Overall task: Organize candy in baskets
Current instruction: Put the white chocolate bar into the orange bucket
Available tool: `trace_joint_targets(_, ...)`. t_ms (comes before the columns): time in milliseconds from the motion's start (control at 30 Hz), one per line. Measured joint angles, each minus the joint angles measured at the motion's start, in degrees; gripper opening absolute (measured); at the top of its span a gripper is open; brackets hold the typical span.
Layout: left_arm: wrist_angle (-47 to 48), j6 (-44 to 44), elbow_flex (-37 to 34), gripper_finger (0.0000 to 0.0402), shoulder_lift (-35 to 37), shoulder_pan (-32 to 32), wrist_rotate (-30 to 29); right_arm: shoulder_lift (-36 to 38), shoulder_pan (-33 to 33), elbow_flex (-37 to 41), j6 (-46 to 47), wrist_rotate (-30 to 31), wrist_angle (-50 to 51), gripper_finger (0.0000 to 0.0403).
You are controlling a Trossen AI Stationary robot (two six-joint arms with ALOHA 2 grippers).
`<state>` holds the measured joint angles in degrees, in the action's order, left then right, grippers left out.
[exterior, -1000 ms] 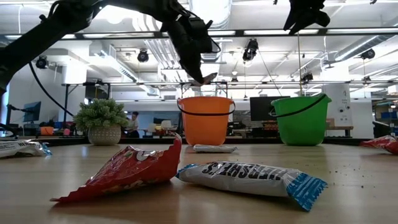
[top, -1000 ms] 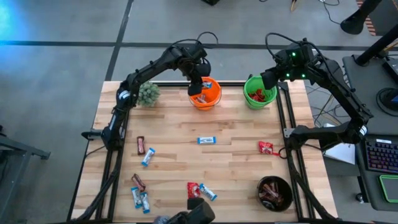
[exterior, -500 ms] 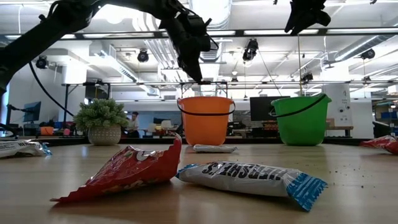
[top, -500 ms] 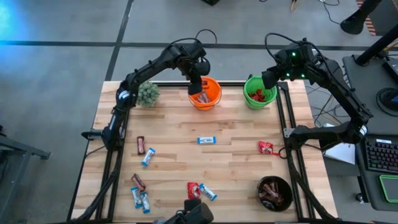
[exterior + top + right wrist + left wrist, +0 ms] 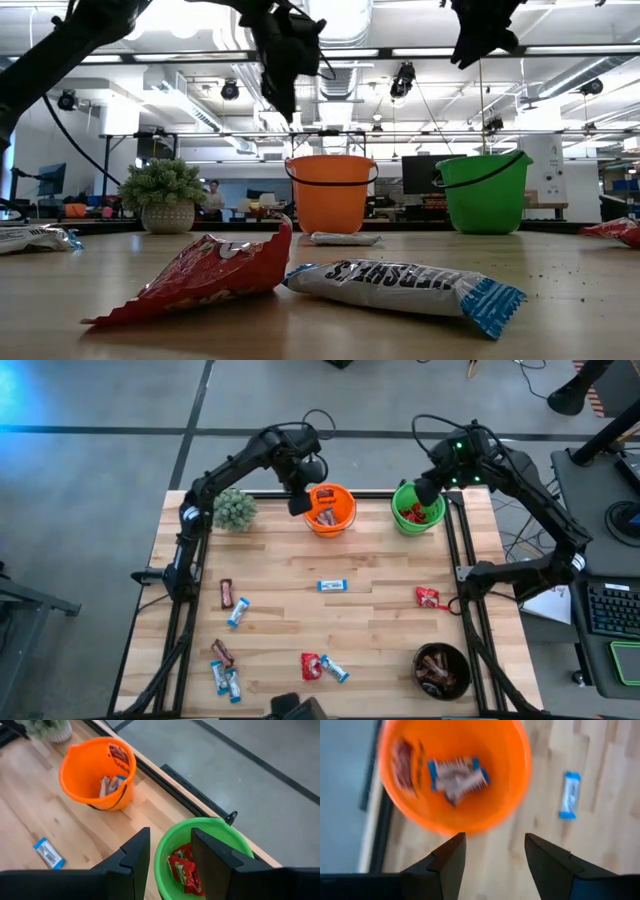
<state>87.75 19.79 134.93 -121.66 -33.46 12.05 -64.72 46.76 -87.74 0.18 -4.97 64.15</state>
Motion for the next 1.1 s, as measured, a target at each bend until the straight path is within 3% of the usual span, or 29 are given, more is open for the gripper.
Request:
trace_joint_targets(233,2.2,-6.4,-0.6,0.0185,2.5,0.5,5.0,-1.5,0.0,0.0,-0.9,0.0,2.4,0.0132)
trace_joint_targets(467,2.3,-12.7,-0.6,0.0185,7.3,2.7,5.3,-1.2,0.0,0.0,-1.4,0.0,3.3,0.0132)
trace_joint_targets(867,2.3,-27.8,-0.9,0.0185,15.2,9.6,0.5,-1.1,0.0,0.1,-2.5,0.0,6.6,0.0132)
trace_joint_targets(1100,2.3,-36.9,-0.9,0.0185,20.3,17.1,-5.0,-1.1,0.0,0.1,-3.0,0.0,6.6,0.0132)
